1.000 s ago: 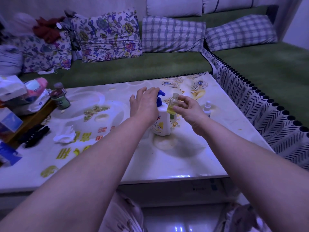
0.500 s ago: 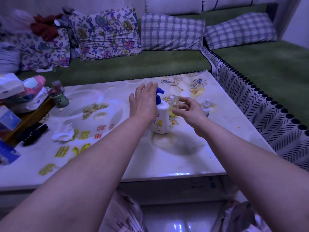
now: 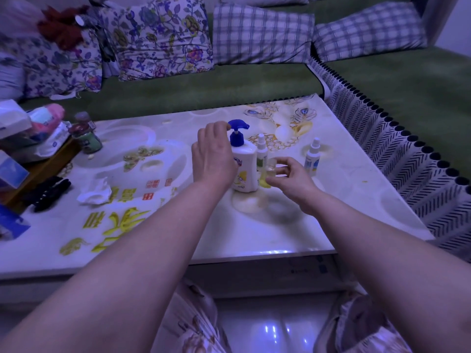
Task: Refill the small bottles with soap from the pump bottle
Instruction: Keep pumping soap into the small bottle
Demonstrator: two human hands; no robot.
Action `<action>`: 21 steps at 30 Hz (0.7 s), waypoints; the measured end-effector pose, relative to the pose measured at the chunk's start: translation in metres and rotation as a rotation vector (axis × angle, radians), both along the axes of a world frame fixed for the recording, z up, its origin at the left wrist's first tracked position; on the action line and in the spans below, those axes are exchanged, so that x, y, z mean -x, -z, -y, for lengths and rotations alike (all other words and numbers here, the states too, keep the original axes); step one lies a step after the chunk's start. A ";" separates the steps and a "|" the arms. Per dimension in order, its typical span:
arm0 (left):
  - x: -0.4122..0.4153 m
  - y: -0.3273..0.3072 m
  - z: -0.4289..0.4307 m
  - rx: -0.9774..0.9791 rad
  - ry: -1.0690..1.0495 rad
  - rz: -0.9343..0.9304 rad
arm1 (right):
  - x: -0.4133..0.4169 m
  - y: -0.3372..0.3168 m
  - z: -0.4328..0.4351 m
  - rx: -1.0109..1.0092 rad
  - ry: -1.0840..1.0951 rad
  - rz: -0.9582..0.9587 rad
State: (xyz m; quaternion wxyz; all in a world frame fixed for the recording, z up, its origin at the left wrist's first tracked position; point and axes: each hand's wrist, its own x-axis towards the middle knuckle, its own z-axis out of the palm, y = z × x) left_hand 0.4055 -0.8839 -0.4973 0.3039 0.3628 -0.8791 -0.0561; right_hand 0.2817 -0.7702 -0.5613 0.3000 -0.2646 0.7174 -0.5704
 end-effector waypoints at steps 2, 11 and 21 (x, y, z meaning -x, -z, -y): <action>-0.002 0.002 0.001 0.016 -0.015 -0.042 | -0.001 0.006 -0.001 -0.020 0.010 -0.013; -0.015 0.016 0.001 -0.037 0.062 0.165 | -0.010 0.026 -0.001 -0.113 -0.013 -0.154; -0.017 0.029 0.001 -0.125 0.114 0.250 | -0.014 0.035 -0.012 -0.211 0.003 -0.354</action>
